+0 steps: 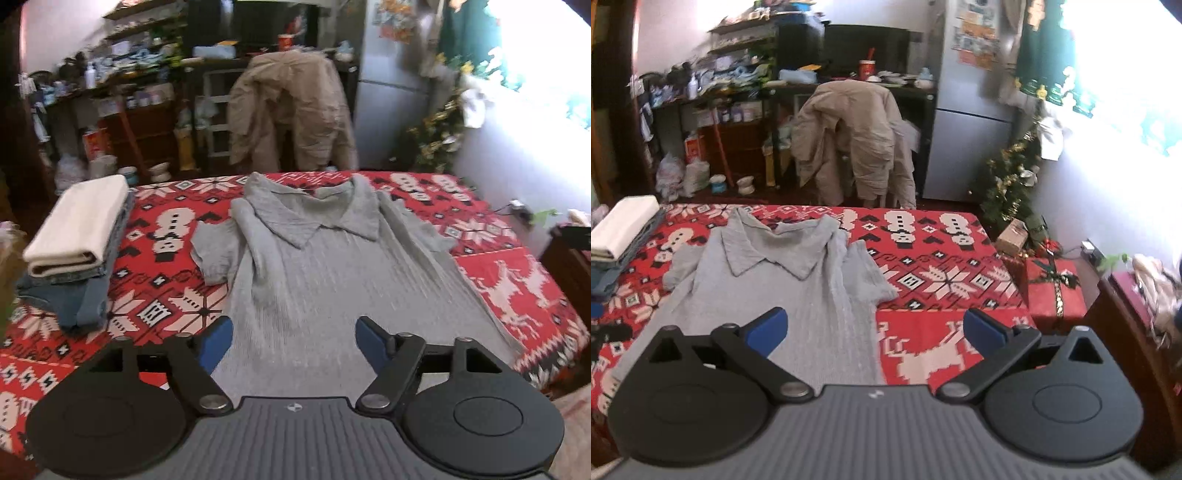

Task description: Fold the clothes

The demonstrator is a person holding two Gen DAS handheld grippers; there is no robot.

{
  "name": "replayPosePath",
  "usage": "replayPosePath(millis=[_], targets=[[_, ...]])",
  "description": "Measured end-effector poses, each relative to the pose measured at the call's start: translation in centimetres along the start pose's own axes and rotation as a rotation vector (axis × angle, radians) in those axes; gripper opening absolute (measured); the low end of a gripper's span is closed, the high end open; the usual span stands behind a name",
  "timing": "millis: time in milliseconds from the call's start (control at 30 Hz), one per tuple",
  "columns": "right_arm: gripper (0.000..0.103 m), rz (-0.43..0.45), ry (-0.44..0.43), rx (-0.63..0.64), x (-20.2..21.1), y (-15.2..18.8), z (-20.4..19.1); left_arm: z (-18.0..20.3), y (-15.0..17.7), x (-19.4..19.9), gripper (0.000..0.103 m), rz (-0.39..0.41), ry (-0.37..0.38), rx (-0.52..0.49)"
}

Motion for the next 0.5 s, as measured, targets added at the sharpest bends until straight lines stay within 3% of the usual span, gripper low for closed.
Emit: replayPosePath(millis=[200,500], targets=[[0.102,0.035,-0.042,0.015,0.0,-2.3,4.1,3.2,-3.6,0.1,0.076,-0.016,-0.071,0.042],[0.102,-0.089,-0.087,-0.023,0.9,-1.6,7.4,4.0,-7.4,0.6,0.079,0.029,-0.115,0.177]])
Point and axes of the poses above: each gripper's, at about its wrist camera, not at the fingertips, and x roughly against the way its jaws point, z to its right, y to its underside, the point moved 4 cm from there along -x, roughly the way its jaws point, and after that the axes turned 6 degrees about z, right-handed, at the moved point
